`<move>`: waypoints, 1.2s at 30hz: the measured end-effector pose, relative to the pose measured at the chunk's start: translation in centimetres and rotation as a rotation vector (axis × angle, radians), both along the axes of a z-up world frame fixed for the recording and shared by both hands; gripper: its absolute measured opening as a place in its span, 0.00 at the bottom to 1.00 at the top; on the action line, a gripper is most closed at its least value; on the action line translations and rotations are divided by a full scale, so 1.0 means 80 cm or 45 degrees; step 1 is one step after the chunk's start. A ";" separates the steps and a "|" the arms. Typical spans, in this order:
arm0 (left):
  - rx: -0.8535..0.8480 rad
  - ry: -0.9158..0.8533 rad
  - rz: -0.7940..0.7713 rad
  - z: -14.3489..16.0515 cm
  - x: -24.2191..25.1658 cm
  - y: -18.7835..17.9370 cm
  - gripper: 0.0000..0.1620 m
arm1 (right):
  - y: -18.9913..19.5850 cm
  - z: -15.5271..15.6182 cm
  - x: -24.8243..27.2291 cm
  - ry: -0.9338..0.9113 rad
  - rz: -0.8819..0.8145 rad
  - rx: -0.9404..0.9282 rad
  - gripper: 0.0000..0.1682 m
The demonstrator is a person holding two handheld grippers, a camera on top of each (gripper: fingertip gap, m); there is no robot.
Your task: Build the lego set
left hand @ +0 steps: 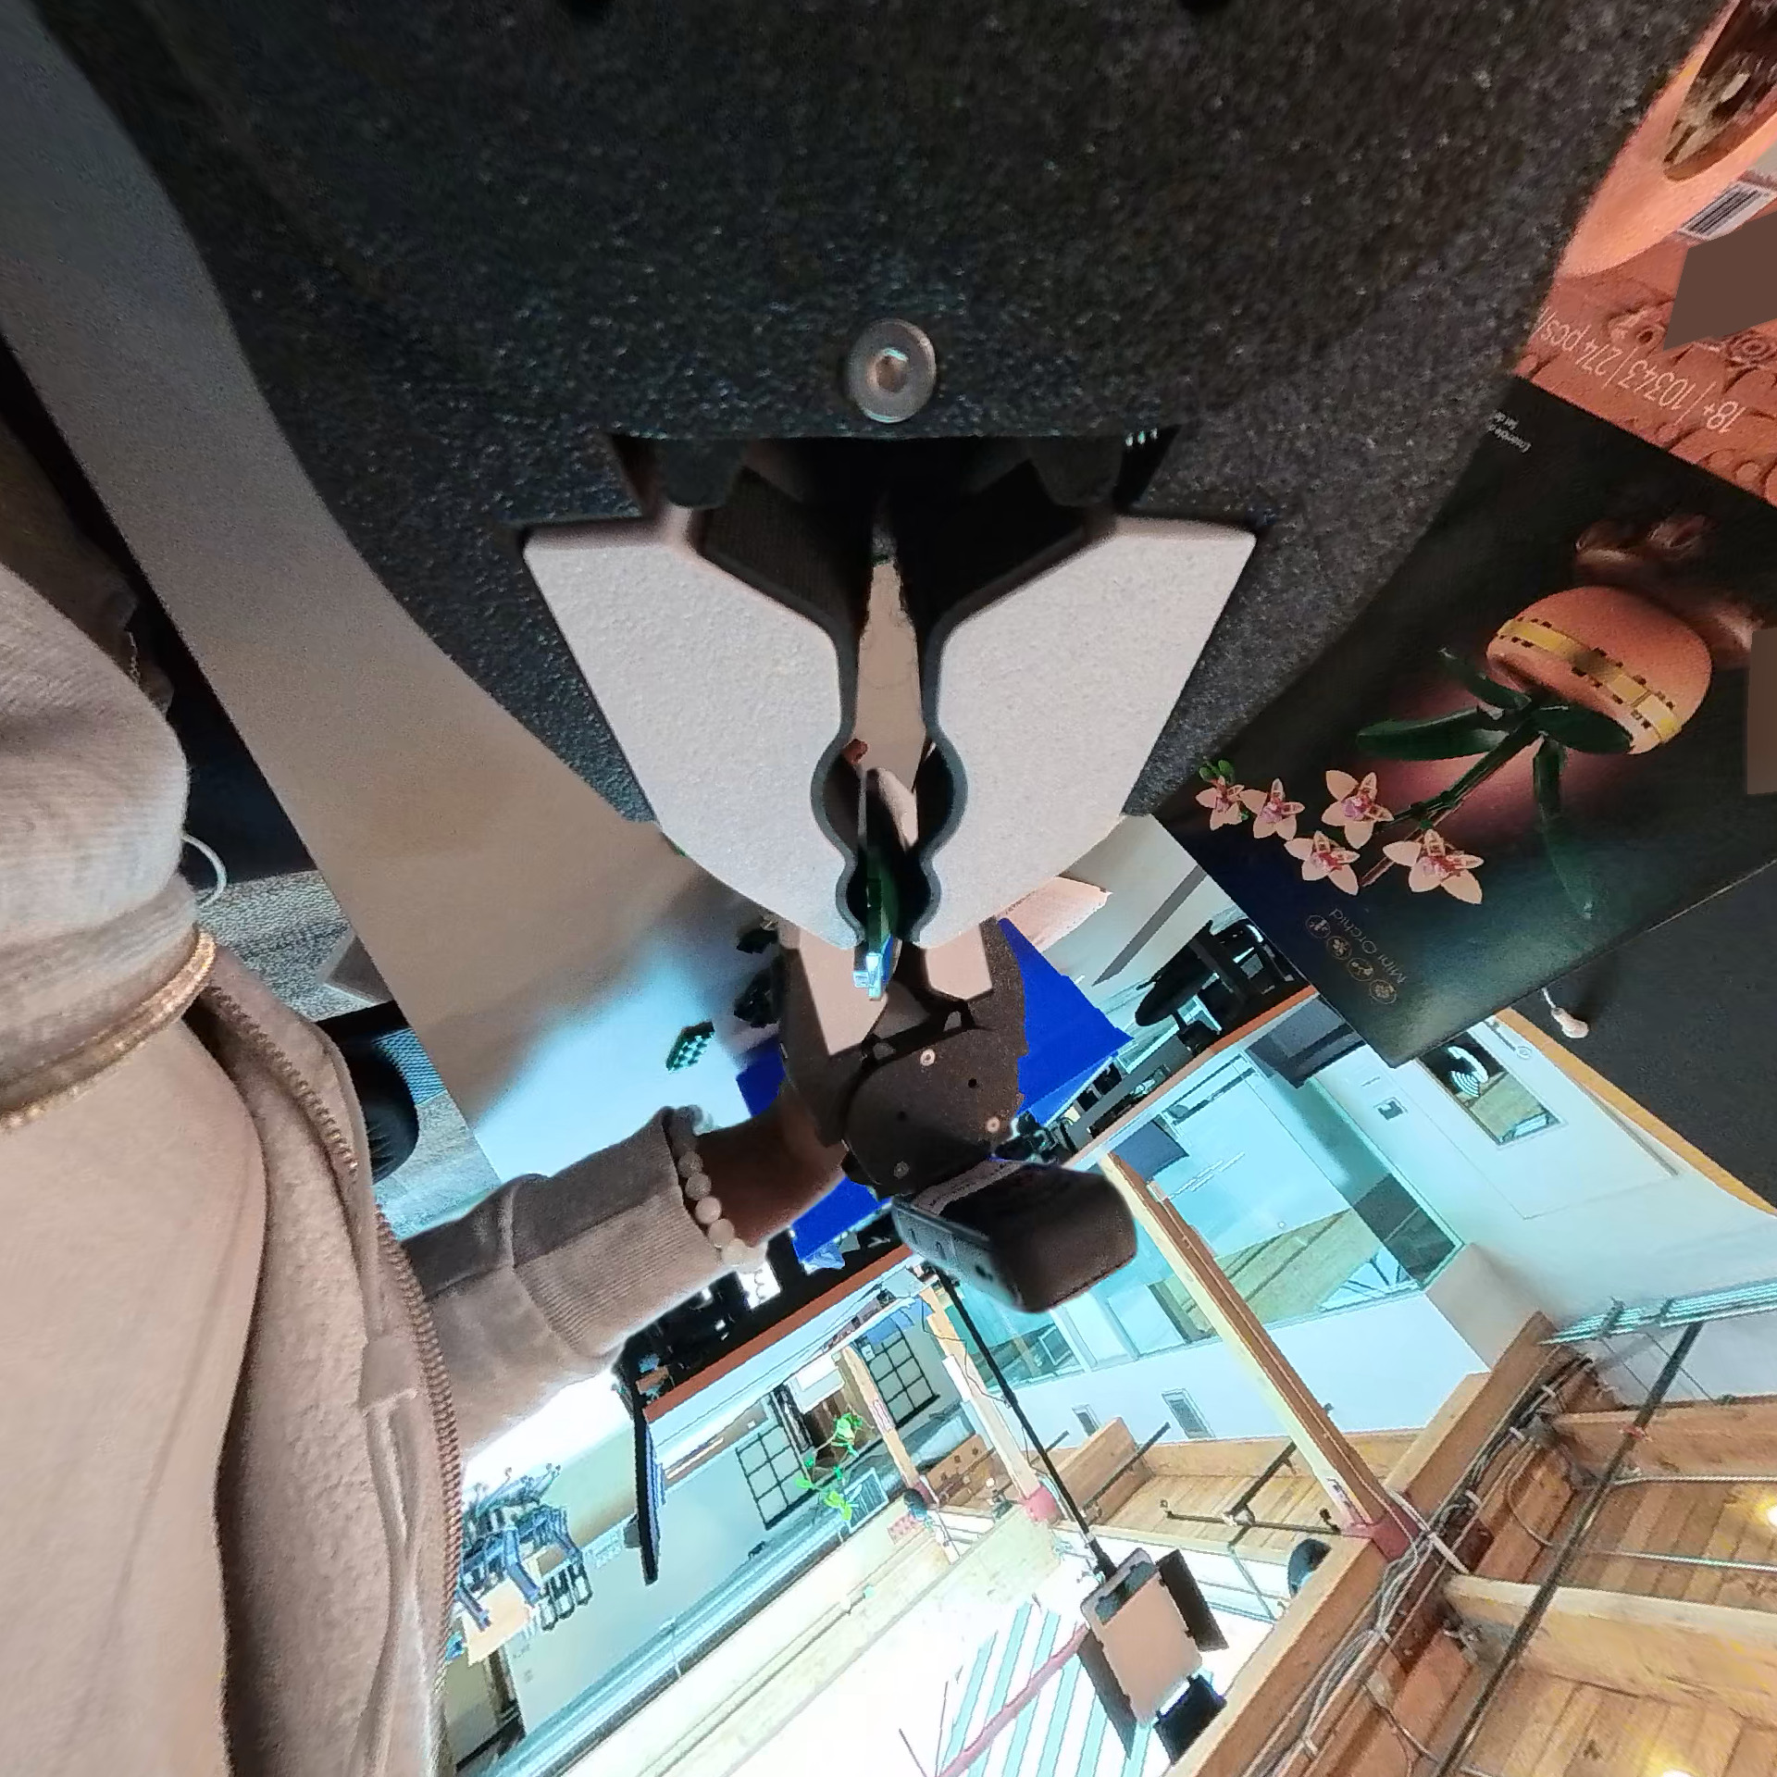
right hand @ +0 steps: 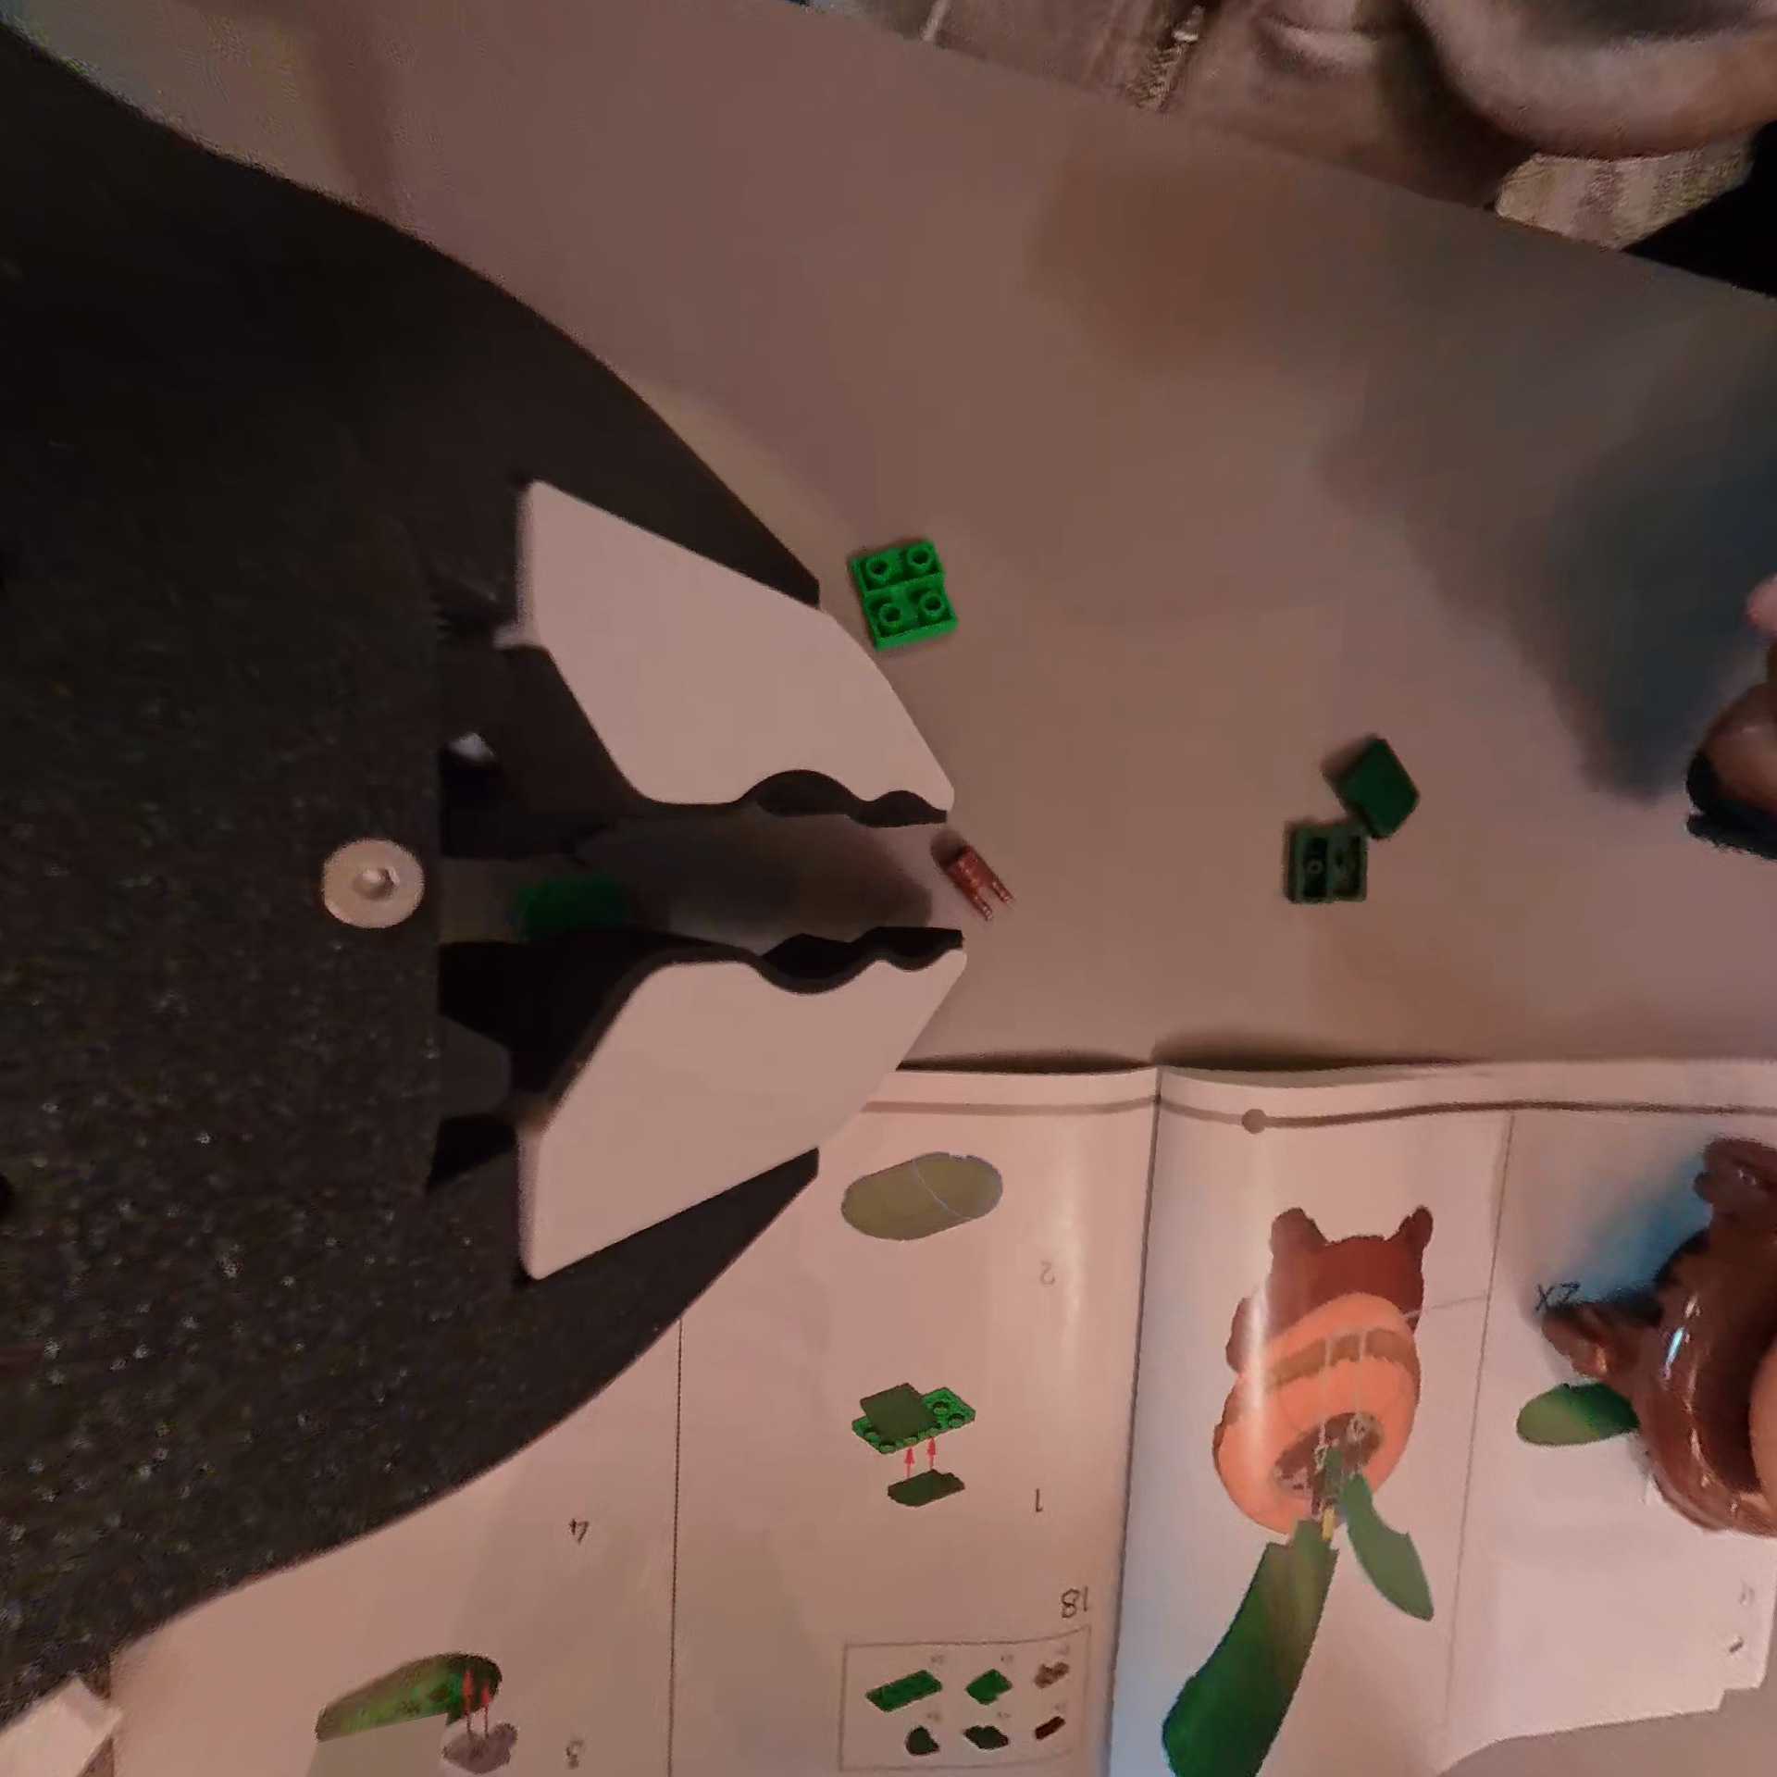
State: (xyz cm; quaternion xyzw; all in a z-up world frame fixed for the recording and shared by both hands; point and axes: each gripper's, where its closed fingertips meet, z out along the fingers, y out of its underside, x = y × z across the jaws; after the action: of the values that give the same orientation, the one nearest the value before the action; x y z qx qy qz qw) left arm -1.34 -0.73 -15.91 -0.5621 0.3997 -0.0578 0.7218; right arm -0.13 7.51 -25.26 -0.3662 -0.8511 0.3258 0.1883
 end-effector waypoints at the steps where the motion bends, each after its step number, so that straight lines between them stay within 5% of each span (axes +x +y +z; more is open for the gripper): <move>1: -0.001 0.000 -0.001 0.000 0.000 0.000 0.03 | 0.000 0.001 -0.002 -0.006 -0.035 -0.033 0.12; 9: -0.002 -0.026 0.019 0.003 -0.005 0.003 0.03 | -0.004 0.025 -0.001 -0.032 -0.801 -0.372 0.12; 13: -0.012 -0.029 0.042 0.003 -0.010 0.008 0.03 | 0.000 0.011 0.002 0.062 -1.050 -0.218 0.12; 20: -0.007 -0.046 0.046 0.005 -0.011 0.005 0.03 | -0.007 0.011 -0.009 0.110 -1.023 0.082 0.07; 36: 0.005 -0.049 0.067 0.008 -0.015 0.004 0.03 | -0.005 -0.001 -0.008 0.044 -0.952 0.118 0.04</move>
State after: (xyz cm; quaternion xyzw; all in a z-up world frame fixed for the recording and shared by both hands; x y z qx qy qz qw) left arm -2.52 -0.41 -15.30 -0.5699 0.3708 -0.0489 0.7317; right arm -0.81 7.11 -25.34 -0.6372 -0.6690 0.2017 0.3251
